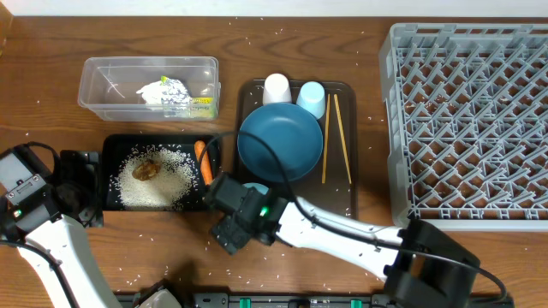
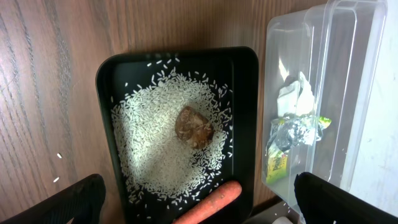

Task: Sort waste into correct bins and load items into the dishwasher rack
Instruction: 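Reach the right gripper left to the light blue bowl, then grasp the rim of the light blue bowl with the right gripper, then lift the bowl and carry it right over the dishwasher rack, then lower the bowl into the rack's back corner and release it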

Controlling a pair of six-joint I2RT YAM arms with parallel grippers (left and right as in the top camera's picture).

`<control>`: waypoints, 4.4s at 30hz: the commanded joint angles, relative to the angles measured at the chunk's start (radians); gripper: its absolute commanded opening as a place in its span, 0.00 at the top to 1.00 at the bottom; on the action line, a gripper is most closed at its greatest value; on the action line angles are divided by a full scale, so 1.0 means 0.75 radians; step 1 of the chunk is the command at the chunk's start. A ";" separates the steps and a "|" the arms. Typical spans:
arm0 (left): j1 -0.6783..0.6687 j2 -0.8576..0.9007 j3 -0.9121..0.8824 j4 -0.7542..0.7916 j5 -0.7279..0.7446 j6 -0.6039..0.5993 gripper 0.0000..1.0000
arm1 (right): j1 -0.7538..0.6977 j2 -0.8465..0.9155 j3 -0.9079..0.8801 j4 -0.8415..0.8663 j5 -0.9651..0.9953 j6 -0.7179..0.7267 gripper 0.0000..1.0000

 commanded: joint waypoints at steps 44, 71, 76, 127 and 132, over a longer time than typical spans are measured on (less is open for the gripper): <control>0.004 -0.002 0.003 -0.005 -0.013 0.021 0.02 | 0.048 0.153 0.041 0.027 0.172 -0.014 0.88; 0.004 -0.002 0.003 -0.005 -0.013 0.021 0.02 | -0.036 -0.173 0.271 -0.244 -0.019 0.013 0.99; 0.004 -0.002 0.003 -0.005 -0.013 0.021 0.02 | -0.197 -0.403 0.271 -0.328 -0.027 -0.019 0.99; 0.004 -0.002 0.003 -0.005 -0.013 0.021 0.02 | -2.109 0.283 0.270 0.783 -1.731 -0.072 0.99; 0.004 -0.002 0.003 -0.005 -0.013 0.021 0.02 | -2.221 0.283 0.270 1.079 -1.813 0.213 0.99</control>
